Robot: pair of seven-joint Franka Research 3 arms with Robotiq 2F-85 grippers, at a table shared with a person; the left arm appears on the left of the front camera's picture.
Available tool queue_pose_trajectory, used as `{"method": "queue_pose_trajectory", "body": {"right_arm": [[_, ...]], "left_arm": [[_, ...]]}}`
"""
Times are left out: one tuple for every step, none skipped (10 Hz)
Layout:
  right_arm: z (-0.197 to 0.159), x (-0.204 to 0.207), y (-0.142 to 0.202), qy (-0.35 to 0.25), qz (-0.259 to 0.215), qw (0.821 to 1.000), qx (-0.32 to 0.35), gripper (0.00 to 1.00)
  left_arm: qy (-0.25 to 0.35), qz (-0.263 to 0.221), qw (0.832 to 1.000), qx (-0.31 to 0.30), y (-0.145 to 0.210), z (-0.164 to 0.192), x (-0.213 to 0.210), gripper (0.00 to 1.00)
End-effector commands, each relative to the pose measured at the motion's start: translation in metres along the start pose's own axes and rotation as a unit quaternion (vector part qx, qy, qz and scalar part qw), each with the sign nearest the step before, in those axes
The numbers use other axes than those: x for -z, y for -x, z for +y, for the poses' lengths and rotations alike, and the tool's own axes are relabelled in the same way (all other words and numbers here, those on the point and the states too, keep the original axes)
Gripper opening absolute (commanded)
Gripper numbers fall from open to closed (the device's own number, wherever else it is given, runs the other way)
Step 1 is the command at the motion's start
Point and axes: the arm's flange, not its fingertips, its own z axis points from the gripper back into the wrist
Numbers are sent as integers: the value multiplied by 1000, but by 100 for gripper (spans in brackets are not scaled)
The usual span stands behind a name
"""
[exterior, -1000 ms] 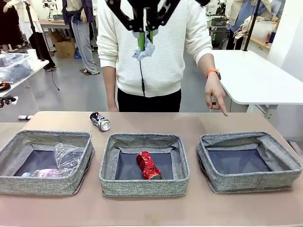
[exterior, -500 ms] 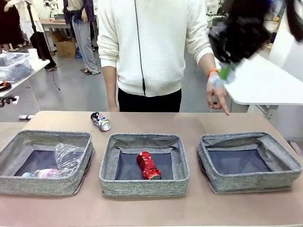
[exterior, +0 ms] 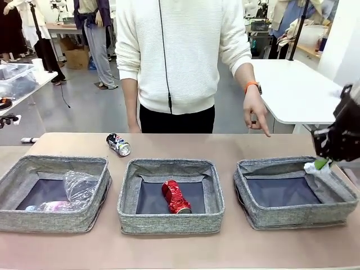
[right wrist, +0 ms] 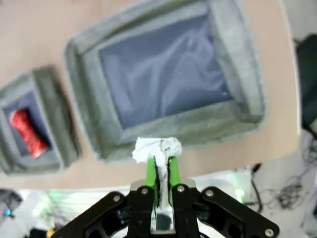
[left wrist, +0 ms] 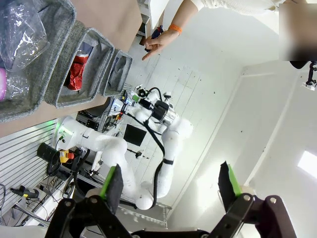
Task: Sort the waste into the appropriate baskets.
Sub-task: Place the picked waste into the Fabric basket indicated by the person.
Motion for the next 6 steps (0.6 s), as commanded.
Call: {"method": "queue_pose_trajectory", "body": {"right_arm": [[14,24,-15,-30,12,998,50,11],[15,29,-15,-26,16,998,48,11],[15,29,-14,-28,18,998,50,11],[14,28,-13,-29,17,998,53,11],[14,28,-13,-27,16,998,53,11],[17,27,-12,-26,15,999,45,69]], "left_arm": [[-1,-1,1000,3,2,-1,-1,100],[-1,-1,1000,3,2,-1,-1,100],[-1,-1,1000,3,2,-1,-1,100],[-1,-1,1000,3,2,-1,-1,100],[-1,-1,1000,3,2,-1,-1,100],[-1,-1,1000,3,2,-1,-1,100]]}}
